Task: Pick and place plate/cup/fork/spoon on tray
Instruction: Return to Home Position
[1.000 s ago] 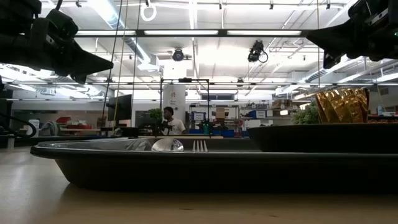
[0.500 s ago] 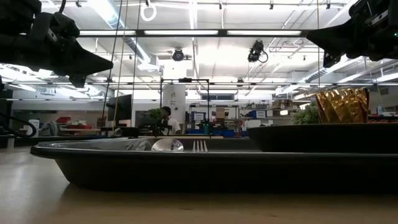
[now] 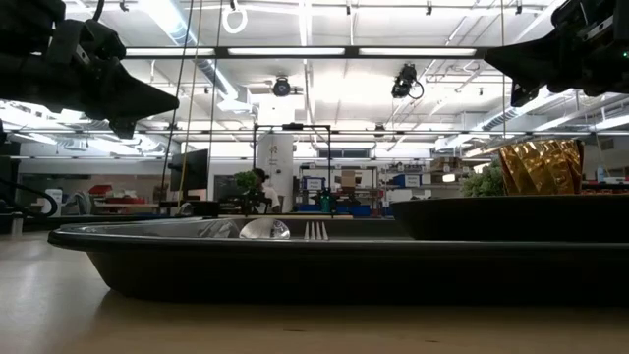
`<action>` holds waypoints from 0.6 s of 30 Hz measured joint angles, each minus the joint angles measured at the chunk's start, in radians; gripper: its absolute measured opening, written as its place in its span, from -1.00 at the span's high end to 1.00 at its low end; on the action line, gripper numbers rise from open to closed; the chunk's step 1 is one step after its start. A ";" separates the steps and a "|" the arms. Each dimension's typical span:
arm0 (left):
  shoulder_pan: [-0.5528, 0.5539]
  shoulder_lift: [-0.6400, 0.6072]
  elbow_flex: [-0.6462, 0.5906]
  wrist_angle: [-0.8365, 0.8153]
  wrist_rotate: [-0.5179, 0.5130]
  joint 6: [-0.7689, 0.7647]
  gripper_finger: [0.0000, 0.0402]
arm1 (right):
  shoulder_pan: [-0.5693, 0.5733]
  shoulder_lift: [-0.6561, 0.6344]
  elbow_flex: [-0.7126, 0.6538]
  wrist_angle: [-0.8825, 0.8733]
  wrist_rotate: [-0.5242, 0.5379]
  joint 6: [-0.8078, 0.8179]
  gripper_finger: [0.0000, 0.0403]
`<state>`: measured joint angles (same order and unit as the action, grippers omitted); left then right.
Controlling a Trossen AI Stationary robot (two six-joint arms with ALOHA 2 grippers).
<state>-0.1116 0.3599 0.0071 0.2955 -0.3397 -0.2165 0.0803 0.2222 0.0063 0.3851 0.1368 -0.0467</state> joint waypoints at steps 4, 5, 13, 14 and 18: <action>0.000 0.000 0.000 0.000 0.000 0.000 0.87 | 0.000 0.000 0.000 0.000 0.000 0.000 0.91; 0.000 0.000 0.000 0.000 0.000 0.000 0.87 | 0.000 0.000 0.000 0.000 0.000 0.000 0.91; 0.000 0.000 0.000 0.000 0.000 0.000 0.87 | 0.000 0.000 0.000 0.000 0.000 0.000 0.91; 0.000 0.000 0.000 0.000 0.000 0.000 0.87 | 0.000 0.000 0.000 0.000 0.000 0.000 0.91; 0.000 0.000 0.000 0.000 0.000 0.000 0.86 | 0.000 0.000 0.000 0.000 0.000 0.000 0.91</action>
<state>-0.1116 0.3599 0.0071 0.2958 -0.3397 -0.2161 0.0803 0.2222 0.0063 0.3851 0.1368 -0.0471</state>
